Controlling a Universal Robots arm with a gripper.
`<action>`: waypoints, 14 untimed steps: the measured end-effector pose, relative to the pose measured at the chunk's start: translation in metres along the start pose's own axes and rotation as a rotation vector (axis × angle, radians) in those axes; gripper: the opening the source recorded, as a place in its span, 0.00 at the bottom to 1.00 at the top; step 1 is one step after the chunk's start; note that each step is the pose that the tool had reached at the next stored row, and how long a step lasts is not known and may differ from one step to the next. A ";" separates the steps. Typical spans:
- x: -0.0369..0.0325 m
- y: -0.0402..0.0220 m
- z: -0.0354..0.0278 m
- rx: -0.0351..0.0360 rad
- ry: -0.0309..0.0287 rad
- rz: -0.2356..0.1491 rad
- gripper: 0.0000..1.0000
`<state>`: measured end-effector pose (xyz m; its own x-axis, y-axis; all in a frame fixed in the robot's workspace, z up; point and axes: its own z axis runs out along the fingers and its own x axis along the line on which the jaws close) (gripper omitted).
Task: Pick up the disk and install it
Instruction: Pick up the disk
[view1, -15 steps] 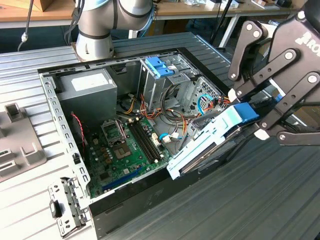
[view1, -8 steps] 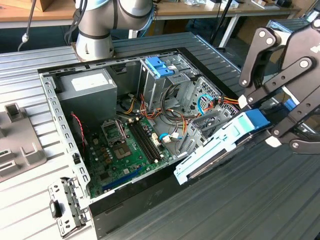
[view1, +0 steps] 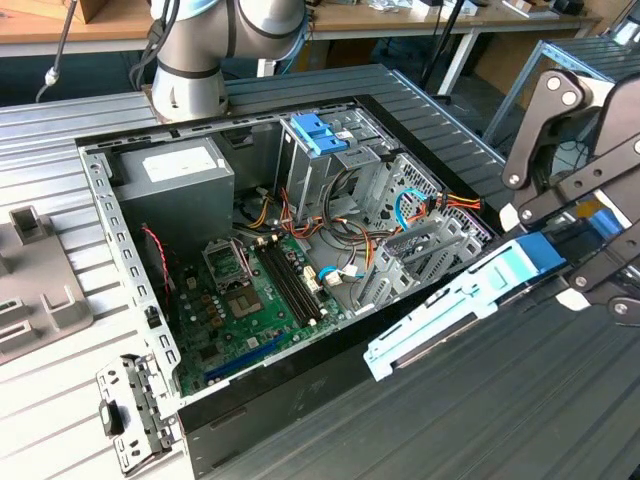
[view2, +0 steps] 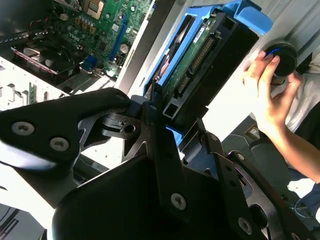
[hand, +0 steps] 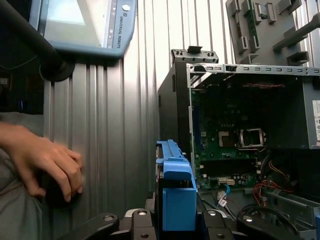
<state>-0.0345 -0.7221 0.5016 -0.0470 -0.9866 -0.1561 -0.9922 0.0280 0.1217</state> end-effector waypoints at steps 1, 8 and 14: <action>0.0023 -0.0012 -0.0004 -0.0004 -0.0001 0.000 0.37; 0.0178 -0.0072 -0.0029 -0.0021 -0.0010 0.001 0.37; 0.0304 -0.0112 -0.0050 -0.0029 -0.0015 0.002 0.37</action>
<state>-0.0243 -0.7532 0.5004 -0.0488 -0.9863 -0.1574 -0.9917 0.0292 0.1248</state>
